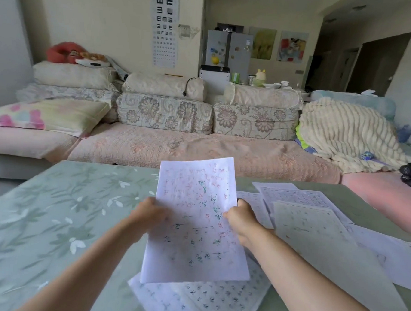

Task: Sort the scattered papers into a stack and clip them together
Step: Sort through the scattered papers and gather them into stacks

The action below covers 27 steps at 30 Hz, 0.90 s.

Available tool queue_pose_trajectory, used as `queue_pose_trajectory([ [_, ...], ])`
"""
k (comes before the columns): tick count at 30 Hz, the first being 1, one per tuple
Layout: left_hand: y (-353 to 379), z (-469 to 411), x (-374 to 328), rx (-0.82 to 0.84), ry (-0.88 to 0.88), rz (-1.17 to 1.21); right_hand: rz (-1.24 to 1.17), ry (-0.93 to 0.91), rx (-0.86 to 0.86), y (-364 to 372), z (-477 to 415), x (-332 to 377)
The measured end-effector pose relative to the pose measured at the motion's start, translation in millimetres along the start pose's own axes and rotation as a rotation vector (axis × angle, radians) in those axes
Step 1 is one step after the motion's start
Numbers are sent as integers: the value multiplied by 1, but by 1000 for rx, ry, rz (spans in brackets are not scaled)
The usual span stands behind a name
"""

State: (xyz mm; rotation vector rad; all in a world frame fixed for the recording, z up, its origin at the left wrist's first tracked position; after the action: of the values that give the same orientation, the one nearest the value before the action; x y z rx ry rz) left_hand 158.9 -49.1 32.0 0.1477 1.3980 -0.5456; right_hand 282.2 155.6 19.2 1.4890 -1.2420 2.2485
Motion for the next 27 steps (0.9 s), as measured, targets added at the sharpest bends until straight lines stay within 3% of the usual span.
queue_pose_trajectory([
  [2,-30,-11,15,-44,-39,13,-8,50,49,35,-8,13],
  [5,-72,-26,36,-177,-40,-154,31,127,143,91,-16,34],
  [8,-104,-43,59,-259,-32,-344,141,87,188,143,-20,54],
  [15,-162,-62,88,-437,30,-479,230,55,287,225,-19,78],
  [19,-167,-66,101,-305,-8,-650,370,37,210,243,-15,77],
  [24,-160,-69,116,-268,-116,-801,863,-170,103,246,-4,67],
  [27,-156,-64,111,-292,-116,-864,850,-271,138,242,2,61],
])
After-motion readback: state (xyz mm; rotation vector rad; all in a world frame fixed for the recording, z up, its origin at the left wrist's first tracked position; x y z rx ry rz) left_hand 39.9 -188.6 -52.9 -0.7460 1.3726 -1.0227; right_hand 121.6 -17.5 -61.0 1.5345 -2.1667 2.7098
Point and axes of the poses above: each hand's wrist, its own z-axis away from the middle knuckle, its own y-axis out of the palm, x = y × z, the point moved 4 cm from there along -z, towards the middle knuckle, and after that the axes turned 15 degrees about z, right-handed, at the moved point
